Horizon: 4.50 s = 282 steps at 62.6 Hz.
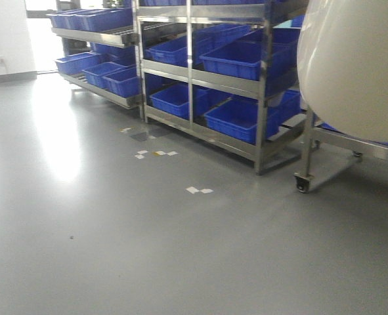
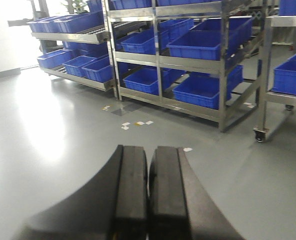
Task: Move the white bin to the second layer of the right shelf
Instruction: 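Turn toward the windows while holding the bin in the right gripper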
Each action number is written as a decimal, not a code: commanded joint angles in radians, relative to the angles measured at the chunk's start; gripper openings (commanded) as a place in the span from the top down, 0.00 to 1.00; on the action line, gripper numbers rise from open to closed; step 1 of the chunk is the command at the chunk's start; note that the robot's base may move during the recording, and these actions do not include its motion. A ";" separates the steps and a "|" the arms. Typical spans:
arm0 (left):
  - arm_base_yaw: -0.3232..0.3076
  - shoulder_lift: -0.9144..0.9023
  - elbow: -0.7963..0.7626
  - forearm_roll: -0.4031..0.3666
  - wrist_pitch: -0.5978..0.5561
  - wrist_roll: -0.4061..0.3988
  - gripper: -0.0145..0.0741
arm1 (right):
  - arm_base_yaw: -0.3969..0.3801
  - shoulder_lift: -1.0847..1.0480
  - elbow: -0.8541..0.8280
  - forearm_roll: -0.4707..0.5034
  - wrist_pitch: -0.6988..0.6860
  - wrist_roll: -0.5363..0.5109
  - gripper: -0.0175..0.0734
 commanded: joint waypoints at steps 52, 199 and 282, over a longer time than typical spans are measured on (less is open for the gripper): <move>-0.001 -0.014 0.037 0.002 -0.085 0.002 0.74 | -0.007 -0.007 -0.031 -0.013 -0.098 0.004 0.75; -0.001 -0.014 0.037 0.002 -0.085 0.002 0.74 | -0.007 -0.007 -0.031 -0.013 -0.098 0.004 0.75; -0.001 -0.014 0.037 0.002 -0.085 0.002 0.74 | -0.007 -0.007 -0.031 -0.013 -0.098 0.004 0.75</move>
